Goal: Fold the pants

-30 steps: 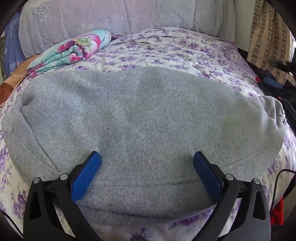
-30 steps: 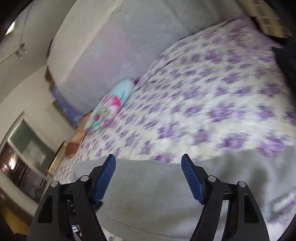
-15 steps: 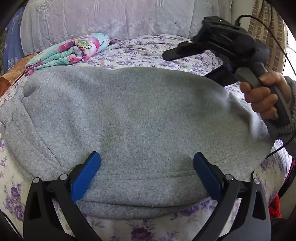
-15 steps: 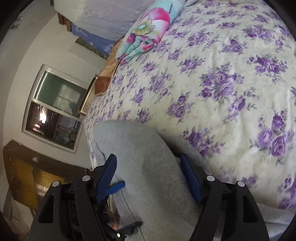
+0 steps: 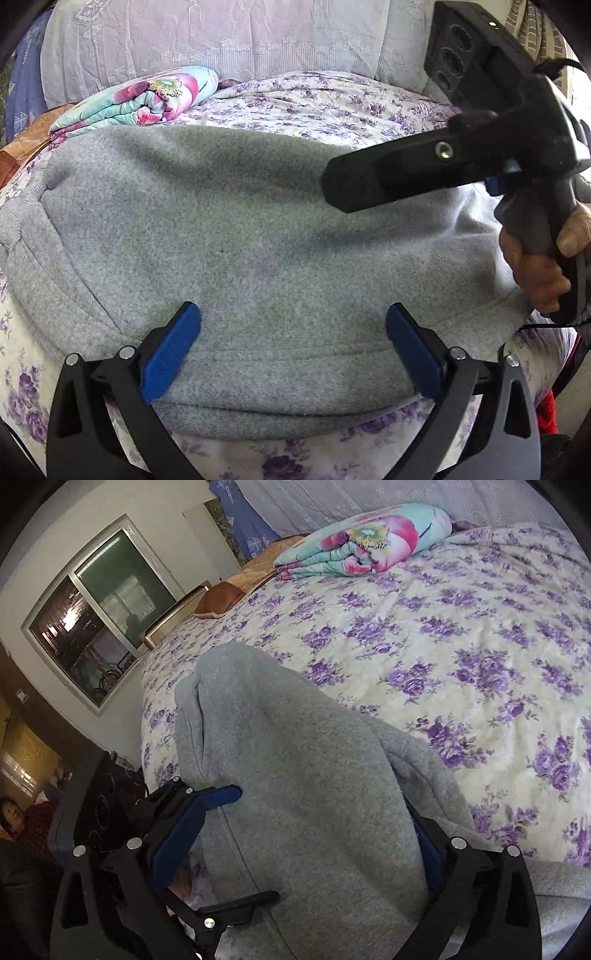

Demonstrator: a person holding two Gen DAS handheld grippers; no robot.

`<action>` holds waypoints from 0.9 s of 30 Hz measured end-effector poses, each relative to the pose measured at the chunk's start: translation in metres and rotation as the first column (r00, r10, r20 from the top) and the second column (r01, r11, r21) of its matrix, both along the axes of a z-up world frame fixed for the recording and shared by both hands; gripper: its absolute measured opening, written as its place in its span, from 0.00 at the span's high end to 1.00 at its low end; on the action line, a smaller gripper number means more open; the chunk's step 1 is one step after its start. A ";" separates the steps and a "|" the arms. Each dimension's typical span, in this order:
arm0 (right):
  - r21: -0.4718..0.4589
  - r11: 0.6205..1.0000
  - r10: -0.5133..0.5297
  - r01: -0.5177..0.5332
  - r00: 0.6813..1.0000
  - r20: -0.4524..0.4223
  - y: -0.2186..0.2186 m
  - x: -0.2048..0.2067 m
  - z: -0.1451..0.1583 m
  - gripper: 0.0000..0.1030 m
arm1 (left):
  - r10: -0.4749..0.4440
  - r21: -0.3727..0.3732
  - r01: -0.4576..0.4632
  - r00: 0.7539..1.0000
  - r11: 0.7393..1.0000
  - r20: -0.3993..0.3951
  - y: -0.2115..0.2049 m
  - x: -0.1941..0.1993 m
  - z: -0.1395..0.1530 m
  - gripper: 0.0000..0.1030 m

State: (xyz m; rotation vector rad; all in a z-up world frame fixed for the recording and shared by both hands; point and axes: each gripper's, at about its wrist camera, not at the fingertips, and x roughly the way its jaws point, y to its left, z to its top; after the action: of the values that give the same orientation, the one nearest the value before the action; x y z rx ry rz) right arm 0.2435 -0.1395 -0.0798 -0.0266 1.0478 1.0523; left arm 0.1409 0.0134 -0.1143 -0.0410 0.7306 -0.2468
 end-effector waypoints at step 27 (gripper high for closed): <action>0.507 0.766 -0.105 0.395 0.855 -0.507 -0.082 0.127 -0.017 0.12 | 0.004 0.004 -0.004 1.000 1.000 0.002 0.001 0.000 -0.001 0.05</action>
State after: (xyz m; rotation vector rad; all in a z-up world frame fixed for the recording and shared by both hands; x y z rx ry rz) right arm 0.3709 -0.2219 -0.0967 0.9068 1.0451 1.1162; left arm 0.1414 0.0143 -0.1149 -0.0385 0.7290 -0.2413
